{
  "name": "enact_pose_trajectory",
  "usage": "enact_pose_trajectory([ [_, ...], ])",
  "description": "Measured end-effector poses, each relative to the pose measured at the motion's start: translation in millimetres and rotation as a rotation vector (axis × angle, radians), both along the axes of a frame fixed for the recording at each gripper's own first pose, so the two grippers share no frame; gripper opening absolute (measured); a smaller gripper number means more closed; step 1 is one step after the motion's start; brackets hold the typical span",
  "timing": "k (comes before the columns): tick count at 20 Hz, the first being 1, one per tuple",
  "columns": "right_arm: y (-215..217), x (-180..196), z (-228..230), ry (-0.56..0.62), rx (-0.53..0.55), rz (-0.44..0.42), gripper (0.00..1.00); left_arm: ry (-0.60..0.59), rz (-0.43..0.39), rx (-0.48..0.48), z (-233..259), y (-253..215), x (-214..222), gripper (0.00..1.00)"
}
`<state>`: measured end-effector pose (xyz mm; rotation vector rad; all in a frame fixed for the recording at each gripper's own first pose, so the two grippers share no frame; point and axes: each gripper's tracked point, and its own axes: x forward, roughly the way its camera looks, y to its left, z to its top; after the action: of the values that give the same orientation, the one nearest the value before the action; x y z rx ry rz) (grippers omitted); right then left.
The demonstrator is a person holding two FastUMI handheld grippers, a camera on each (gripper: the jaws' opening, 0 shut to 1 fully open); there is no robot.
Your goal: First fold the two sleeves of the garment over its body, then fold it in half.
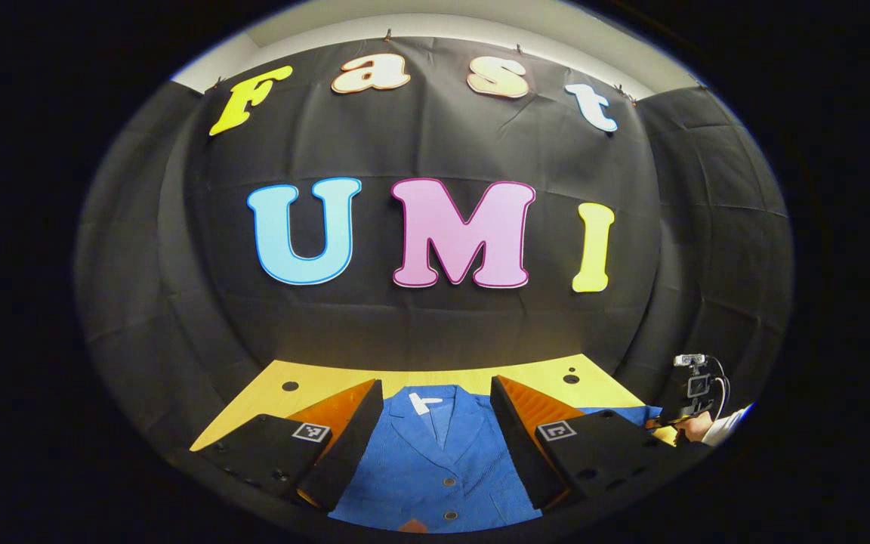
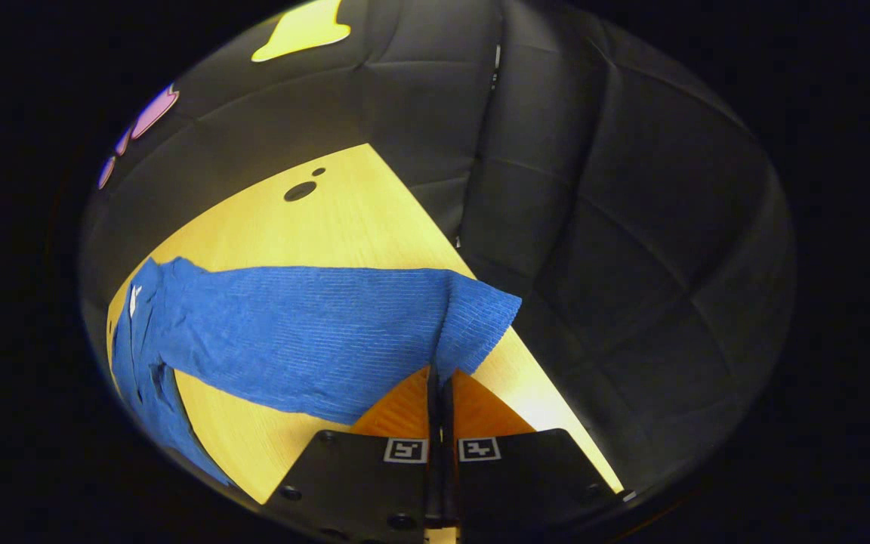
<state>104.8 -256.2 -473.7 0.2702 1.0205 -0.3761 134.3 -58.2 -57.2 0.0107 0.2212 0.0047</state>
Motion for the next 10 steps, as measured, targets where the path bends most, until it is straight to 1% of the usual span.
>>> enact_pose_trajectory([
  [2, 8, 1, 6, -0.014, 0.016, 0.01, 0.01, 0.003, 0.012, -0.007, 1, 2, -4, 0.82],
  [5, 16, 8, 28, -0.073, 0.023, 0.013, 0.01, -0.012, 0.021, -0.002, 5, 2, -11, 0.8],
  [6, 19, 10, 38, -0.095, 0.017, 0.023, 0.01, -0.01, 0.022, 0.001, 3, 2, -14, 0.82],
  [10, 39, 17, 102, -0.195, -0.046, 0.102, 0.01, -0.006, 0.016, -0.031, 0, 2, -28, 0.82],
])
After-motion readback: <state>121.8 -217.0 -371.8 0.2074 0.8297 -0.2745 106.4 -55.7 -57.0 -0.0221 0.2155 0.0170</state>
